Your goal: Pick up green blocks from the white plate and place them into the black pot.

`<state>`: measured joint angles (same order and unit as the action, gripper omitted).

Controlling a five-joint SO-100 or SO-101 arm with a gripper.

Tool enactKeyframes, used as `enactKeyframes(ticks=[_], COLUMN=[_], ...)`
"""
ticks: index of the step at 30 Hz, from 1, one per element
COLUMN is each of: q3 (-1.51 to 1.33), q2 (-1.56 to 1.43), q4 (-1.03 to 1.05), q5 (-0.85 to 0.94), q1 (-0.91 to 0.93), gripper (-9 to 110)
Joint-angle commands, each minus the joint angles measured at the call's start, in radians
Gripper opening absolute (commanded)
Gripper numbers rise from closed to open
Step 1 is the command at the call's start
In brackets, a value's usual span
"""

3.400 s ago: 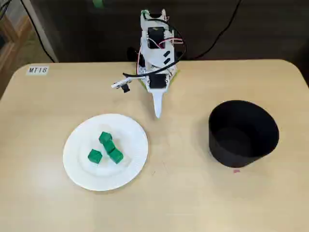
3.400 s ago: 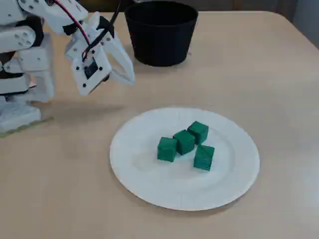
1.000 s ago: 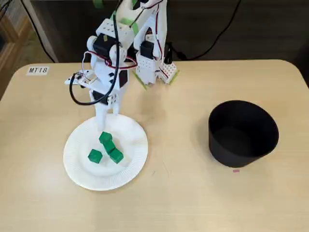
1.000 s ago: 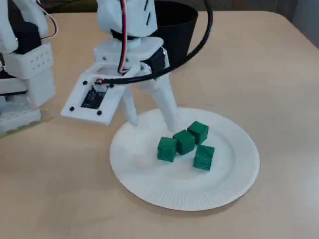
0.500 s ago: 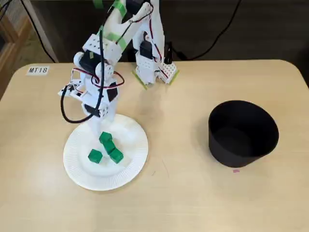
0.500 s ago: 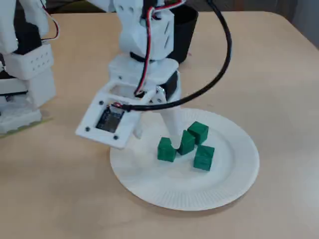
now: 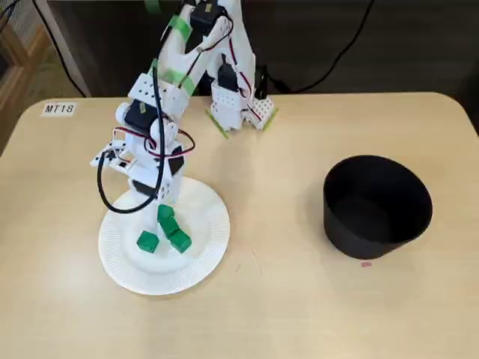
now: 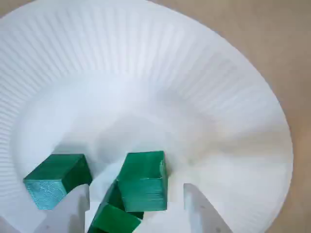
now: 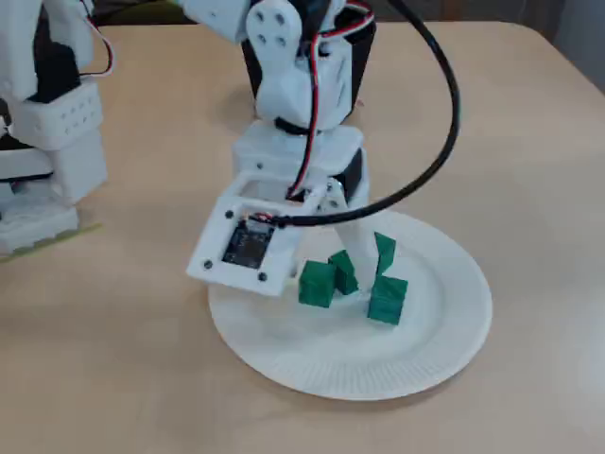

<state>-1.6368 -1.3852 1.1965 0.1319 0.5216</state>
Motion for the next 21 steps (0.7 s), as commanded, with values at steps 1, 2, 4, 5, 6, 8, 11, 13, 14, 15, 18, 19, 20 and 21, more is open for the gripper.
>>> enactKeyframes(ticks=[1,2,4,5,6,8,11,13,14,15,18,19,20,21], q3=[0.049,0.06,0.097,0.11,0.12,0.127,0.146,0.163,0.175,0.179,0.179,0.179,0.179,0.179], q2=[0.005,0.017,0.058,0.077,0.091,0.114,0.152,0.173,0.183,0.181,0.143,0.124,0.104,0.08], q4=[-0.04,-0.043,-0.031,-0.028,-0.028,-0.038,-0.046,-0.046,-0.038,-0.037,-0.044,-0.044,-0.043,-0.038], q5=[-0.011,-0.015,-0.015,-0.015,-0.015,-0.02,-0.057,-0.066,-0.061,-0.054,-0.038,-0.037,-0.037,-0.037], q1=[-0.006,-0.008,-0.009,-0.009,-0.011,-0.014,-0.015,-0.018,-0.02,-0.02,-0.021,-0.021,-0.018,-0.014], gripper=[28,28,28,27,27,25,13,-1,-2,-2,-2,-2,-2,-2])
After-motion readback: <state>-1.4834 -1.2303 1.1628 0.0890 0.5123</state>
